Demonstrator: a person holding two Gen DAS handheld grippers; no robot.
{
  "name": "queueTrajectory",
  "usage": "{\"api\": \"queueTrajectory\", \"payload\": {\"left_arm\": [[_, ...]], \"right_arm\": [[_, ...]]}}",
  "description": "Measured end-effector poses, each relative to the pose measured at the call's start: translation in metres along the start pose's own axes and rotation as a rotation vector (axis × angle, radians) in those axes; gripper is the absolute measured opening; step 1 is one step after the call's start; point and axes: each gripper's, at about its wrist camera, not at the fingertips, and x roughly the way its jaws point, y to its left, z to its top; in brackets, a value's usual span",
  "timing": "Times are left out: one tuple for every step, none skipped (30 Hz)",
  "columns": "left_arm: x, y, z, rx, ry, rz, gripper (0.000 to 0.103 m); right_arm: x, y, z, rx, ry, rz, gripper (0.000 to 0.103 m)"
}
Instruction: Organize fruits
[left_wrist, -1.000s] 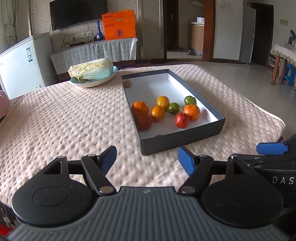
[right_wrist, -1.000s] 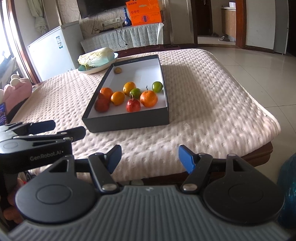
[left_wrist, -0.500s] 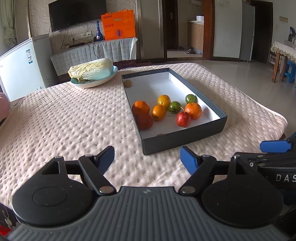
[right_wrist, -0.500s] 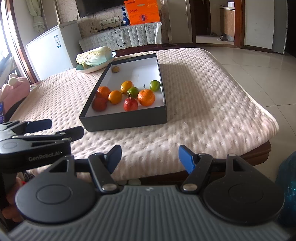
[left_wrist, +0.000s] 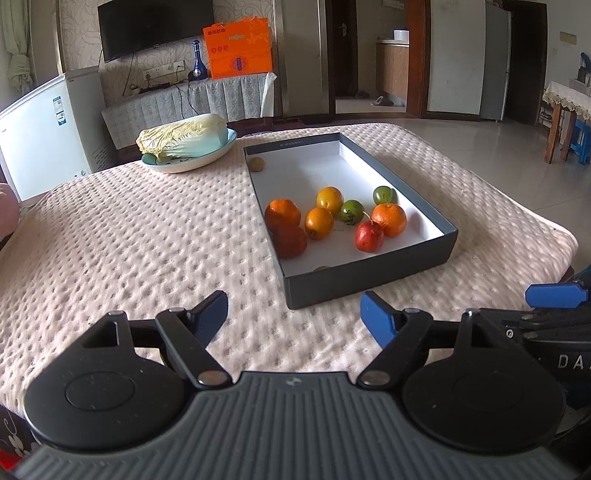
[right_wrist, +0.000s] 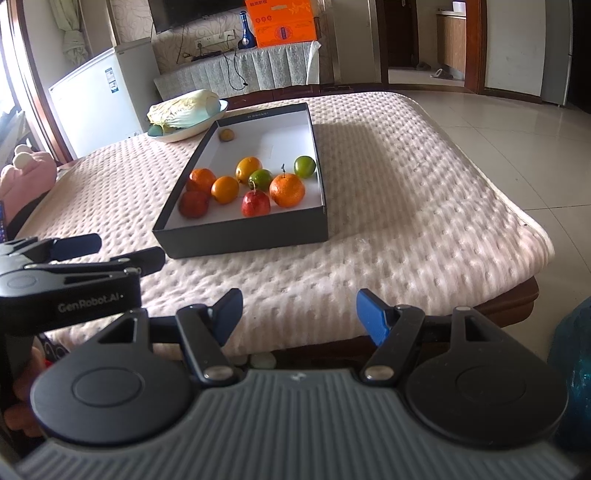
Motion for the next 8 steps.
{"api": "queueTrajectory", "payload": {"left_arm": [[0.0003, -0.0001, -0.0001, 0.001, 0.0, 0.001, 0.083], [0.0003, -0.0001, 0.0, 0.002, 0.001, 0.003, 0.083], [0.0008, 0.0, -0.0002, 0.003, 0.001, 0.003, 0.083], [0.0012, 0.0004, -0.0004, 0.002, -0.001, -0.002, 0.083], [0.0008, 0.0005, -0.0003, -0.002, 0.001, -0.012, 0.083], [0.0013, 0.0012, -0.0001, -0.007, 0.004, -0.023, 0.083], [0.0016, 0.0014, 0.0, -0.01, 0.007, -0.03, 0.083], [0.002, 0.0012, 0.0, -0.009, 0.009, -0.031, 0.083]], "right_arm": [[0.0, 0.0003, -0.0002, -0.002, 0.001, 0.0, 0.07], [0.0, 0.0005, -0.0003, -0.003, 0.002, -0.001, 0.07], [0.0003, 0.0005, -0.0003, -0.003, 0.003, -0.002, 0.07], [0.0009, 0.0002, -0.0005, -0.003, 0.005, -0.004, 0.07], [0.0013, -0.0002, -0.0007, -0.002, 0.007, -0.005, 0.07], [0.0018, -0.0004, -0.0009, 0.0, 0.008, -0.006, 0.07], [0.0019, -0.0007, -0.0009, 0.0, 0.009, -0.007, 0.07], [0.002, -0.0009, -0.001, 0.0, 0.009, -0.007, 0.07]]}}
